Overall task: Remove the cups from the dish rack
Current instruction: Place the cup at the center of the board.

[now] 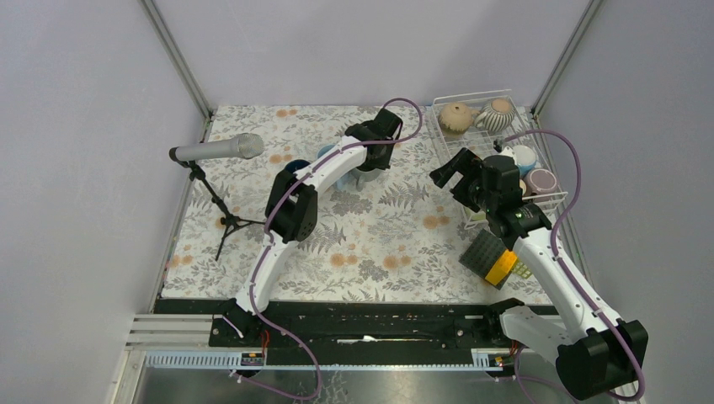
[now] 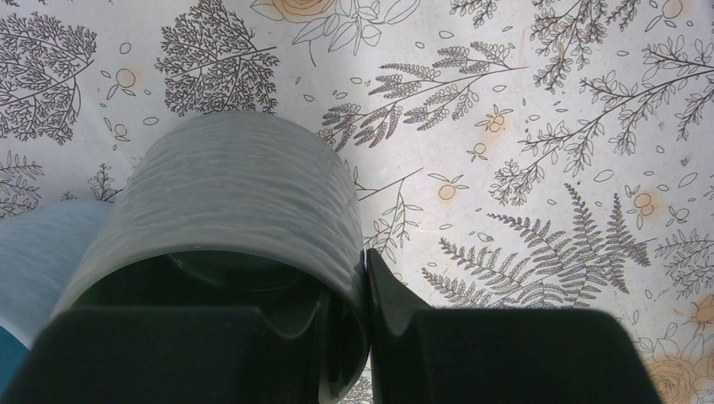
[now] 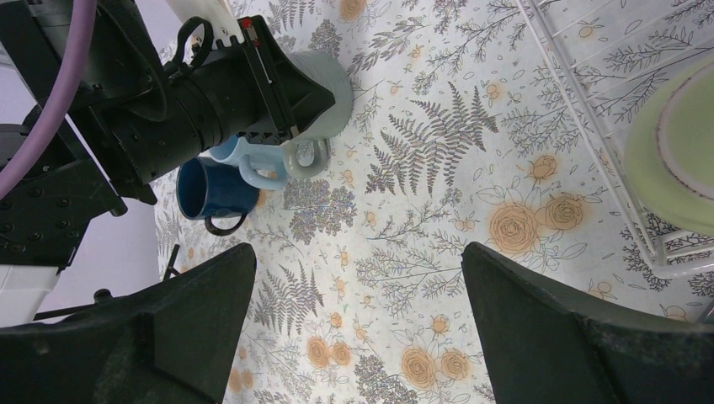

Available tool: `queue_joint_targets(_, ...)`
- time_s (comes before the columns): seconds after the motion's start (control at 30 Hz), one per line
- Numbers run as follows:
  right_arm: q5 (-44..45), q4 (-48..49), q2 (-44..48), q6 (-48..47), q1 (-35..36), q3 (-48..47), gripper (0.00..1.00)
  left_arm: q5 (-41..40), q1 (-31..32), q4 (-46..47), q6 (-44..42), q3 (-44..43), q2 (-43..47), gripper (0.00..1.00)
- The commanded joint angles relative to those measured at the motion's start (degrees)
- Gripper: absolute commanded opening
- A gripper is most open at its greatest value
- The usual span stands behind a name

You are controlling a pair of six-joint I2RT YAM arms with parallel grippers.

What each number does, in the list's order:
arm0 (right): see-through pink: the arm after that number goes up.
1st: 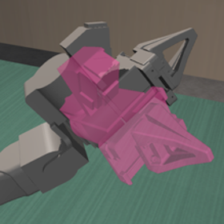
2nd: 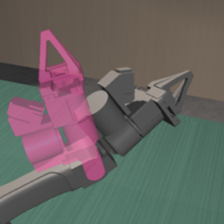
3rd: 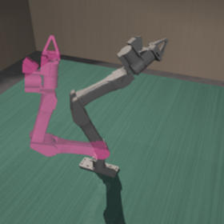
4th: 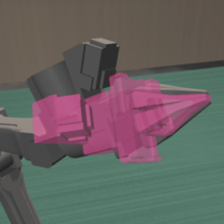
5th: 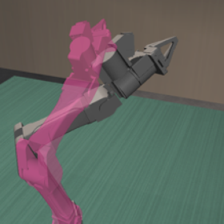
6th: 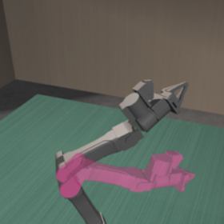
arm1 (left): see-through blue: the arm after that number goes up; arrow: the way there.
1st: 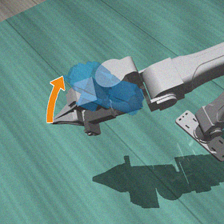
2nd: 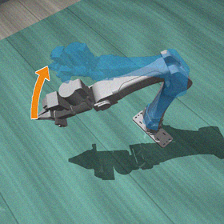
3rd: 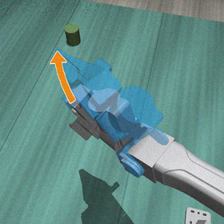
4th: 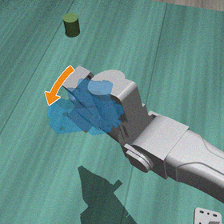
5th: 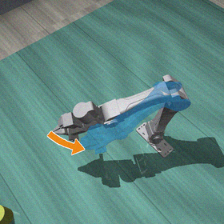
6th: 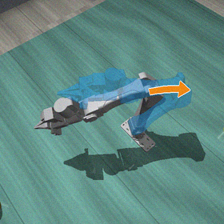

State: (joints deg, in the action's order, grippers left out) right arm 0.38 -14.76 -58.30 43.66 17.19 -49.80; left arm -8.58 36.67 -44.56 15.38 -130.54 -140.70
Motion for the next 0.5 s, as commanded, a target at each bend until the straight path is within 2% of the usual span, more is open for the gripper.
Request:
queue_joint_targets(0.0, -0.28, 0.77, -0.63, -1.15, 0.21, -2.97, 1.00, -1.74, -1.48, 4.18, -0.17, -3.50, 0.14, 0.17)
queue_joint_targets(0.47, -0.28, -0.26, -1.41, -1.82, 0.21, -4.13, 1.00, -1.15, -2.48, 4.76, -0.82, -6.25, -1.96, 0.28)
